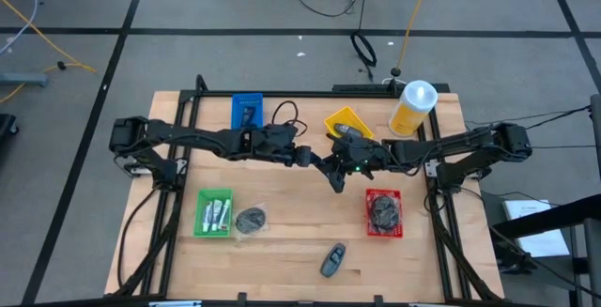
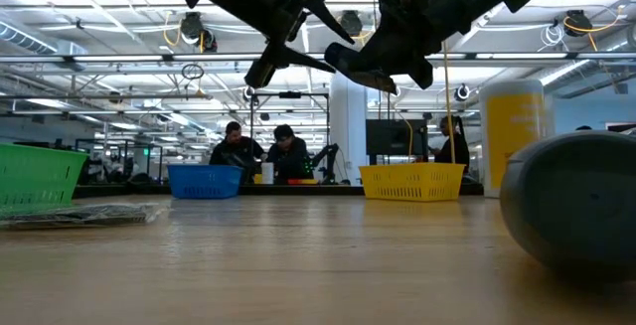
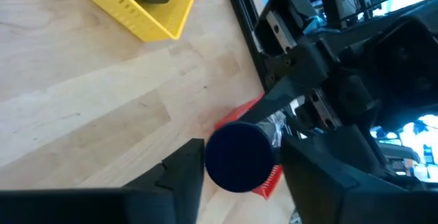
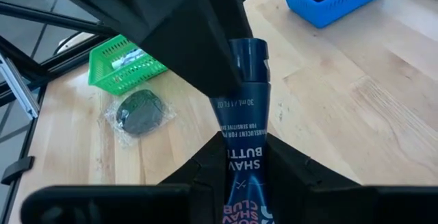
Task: Pick & Place Travel size toiletries
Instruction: Put the dark blue shaving cream into the blue bin
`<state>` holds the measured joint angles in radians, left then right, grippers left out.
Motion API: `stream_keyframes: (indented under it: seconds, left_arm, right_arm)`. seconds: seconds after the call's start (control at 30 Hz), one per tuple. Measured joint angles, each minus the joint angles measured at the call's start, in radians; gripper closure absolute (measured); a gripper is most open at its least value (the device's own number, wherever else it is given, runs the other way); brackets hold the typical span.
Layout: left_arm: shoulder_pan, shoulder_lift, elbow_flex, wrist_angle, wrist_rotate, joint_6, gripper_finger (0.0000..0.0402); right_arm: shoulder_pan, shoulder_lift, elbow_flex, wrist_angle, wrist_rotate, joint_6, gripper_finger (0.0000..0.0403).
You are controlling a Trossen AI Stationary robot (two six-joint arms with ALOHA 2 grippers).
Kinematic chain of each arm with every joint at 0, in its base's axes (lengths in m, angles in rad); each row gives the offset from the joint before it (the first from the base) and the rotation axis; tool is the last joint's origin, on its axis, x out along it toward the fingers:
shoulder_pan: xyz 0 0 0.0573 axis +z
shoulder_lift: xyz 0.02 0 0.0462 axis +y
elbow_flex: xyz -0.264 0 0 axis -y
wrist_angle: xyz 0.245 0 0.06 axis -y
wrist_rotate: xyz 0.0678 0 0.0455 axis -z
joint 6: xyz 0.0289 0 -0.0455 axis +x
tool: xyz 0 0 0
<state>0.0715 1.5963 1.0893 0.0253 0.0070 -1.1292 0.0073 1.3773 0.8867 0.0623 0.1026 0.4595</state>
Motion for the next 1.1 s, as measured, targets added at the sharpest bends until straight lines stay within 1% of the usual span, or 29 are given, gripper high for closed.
stream_keyframes:
  seconds: [0.17, 0.23, 0.4, 0.53, 0.6, 0.73, 0.93, 1.1]
  left_arm:
    - [0.000, 0.000, -0.001, 0.007, 0.015, 0.010, 0.0278]
    - [0.000, 0.001, -0.002, 0.014, 0.015, 0.011, 0.0293]
    - [0.000, 0.002, -0.002, 0.019, 0.015, 0.010, 0.0293]
    - [0.000, 0.002, -0.002, 0.020, 0.016, 0.010, 0.0270]
    - [0.000, 0.002, -0.002, 0.020, 0.017, 0.017, 0.0270]
    - [0.000, 0.002, -0.002, 0.021, 0.020, 0.033, 0.0293]
    - [0.020, -0.006, -0.001, -0.014, 0.030, 0.065, 0.0293]
    - [0.065, -0.034, -0.001, -0.117, 0.027, 0.098, 0.0289]
  right_arm:
    - [-0.001, 0.000, 0.000, -0.005, 0.002, 0.000, 0.0332]
    - [-0.001, -0.001, 0.000, -0.008, 0.002, 0.000, 0.0332]
    - [-0.001, -0.002, 0.000, -0.013, 0.002, 0.000, 0.0332]
    - [-0.001, -0.002, 0.000, -0.013, 0.001, -0.008, 0.0331]
    - [-0.001, -0.002, 0.000, -0.012, 0.001, -0.012, 0.0325]
    - [-0.001, -0.001, 0.000, -0.013, 0.000, -0.026, 0.0290]
    - [-0.002, -0.001, 0.000, -0.021, 0.000, -0.032, 0.0215]
    - [-0.019, -0.032, 0.001, -0.070, 0.000, -0.034, 0.0174]
